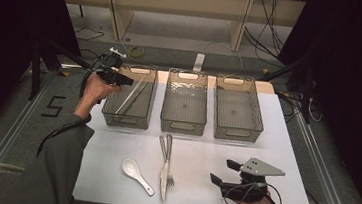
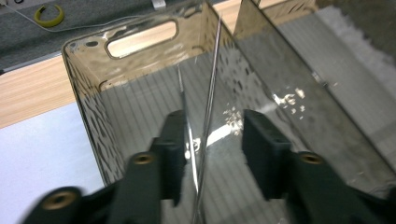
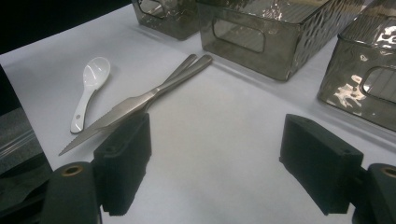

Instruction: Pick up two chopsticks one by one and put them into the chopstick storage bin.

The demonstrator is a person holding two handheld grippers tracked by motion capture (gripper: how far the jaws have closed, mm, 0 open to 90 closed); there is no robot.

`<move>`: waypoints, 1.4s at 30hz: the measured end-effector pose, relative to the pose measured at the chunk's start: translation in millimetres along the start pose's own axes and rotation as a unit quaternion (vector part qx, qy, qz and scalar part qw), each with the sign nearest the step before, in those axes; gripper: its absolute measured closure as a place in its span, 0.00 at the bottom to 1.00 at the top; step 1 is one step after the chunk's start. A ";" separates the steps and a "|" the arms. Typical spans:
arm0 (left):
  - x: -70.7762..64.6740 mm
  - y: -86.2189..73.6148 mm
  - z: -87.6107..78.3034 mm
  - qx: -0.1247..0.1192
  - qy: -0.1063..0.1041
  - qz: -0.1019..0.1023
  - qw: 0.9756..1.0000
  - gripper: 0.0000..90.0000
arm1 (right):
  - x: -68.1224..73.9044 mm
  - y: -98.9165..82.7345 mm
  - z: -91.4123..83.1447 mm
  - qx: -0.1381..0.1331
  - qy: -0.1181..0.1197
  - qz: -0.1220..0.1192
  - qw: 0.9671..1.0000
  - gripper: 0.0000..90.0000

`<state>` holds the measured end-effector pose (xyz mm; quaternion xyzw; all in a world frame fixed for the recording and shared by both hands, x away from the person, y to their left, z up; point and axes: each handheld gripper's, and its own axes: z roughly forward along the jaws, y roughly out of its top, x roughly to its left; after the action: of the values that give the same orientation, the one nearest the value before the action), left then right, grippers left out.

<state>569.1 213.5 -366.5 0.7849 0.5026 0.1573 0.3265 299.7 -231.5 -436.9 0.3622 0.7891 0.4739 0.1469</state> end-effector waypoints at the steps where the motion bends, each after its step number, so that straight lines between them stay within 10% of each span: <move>1: -0.7 0.3 -1.3 0.000 -0.005 -0.001 1.000 0.56 | 0.0 0.0 -0.1 0.000 0.000 0.000 1.000 0.28; 19: -55.8 -52.0 -46.0 0.024 -0.112 0.054 0.992 0.33 | -0.2 -0.6 0.2 0.001 -0.003 -0.003 1.000 0.28; 26: -74.4 -70.8 -50.2 0.058 -0.098 0.087 0.990 0.30 | 2.4 0.8 0.1 -0.001 -0.003 -0.009 1.000 0.28; 42: -86.8 -102.5 -40.6 0.094 -0.101 0.076 0.988 0.27 | 3.0 0.9 0.3 0.002 -0.004 -0.010 1.000 0.28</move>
<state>436.7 179.4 -398.2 0.8598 0.4187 0.0537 0.2874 298.2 -229.0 -436.0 0.3563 0.7929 0.4697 0.1542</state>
